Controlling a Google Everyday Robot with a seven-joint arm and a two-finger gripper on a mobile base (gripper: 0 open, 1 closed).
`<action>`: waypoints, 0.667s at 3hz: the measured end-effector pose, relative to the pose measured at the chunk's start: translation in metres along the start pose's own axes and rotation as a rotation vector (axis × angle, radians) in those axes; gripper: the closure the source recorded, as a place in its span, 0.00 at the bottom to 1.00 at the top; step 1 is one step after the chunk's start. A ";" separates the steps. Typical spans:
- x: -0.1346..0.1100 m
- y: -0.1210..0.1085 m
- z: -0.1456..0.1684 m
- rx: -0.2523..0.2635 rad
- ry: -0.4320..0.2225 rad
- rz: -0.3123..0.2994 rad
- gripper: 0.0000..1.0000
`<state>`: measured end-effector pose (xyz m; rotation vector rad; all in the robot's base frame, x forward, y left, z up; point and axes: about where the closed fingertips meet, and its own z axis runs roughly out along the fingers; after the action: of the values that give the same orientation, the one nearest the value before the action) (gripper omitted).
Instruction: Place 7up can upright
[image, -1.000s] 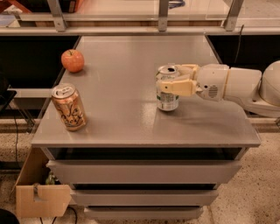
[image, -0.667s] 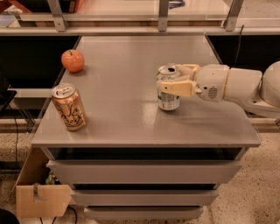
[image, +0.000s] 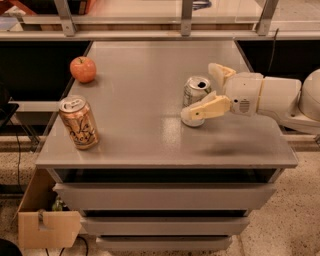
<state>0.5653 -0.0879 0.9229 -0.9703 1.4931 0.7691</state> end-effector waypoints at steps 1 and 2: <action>-0.003 -0.004 -0.007 -0.004 0.007 -0.014 0.00; -0.007 -0.014 -0.021 0.003 0.018 -0.033 0.00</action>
Offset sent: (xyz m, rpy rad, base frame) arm 0.0067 -0.0501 0.0172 -0.0547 -0.0388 -0.0158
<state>0.5682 -0.1114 0.9333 -0.9998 1.4897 0.7357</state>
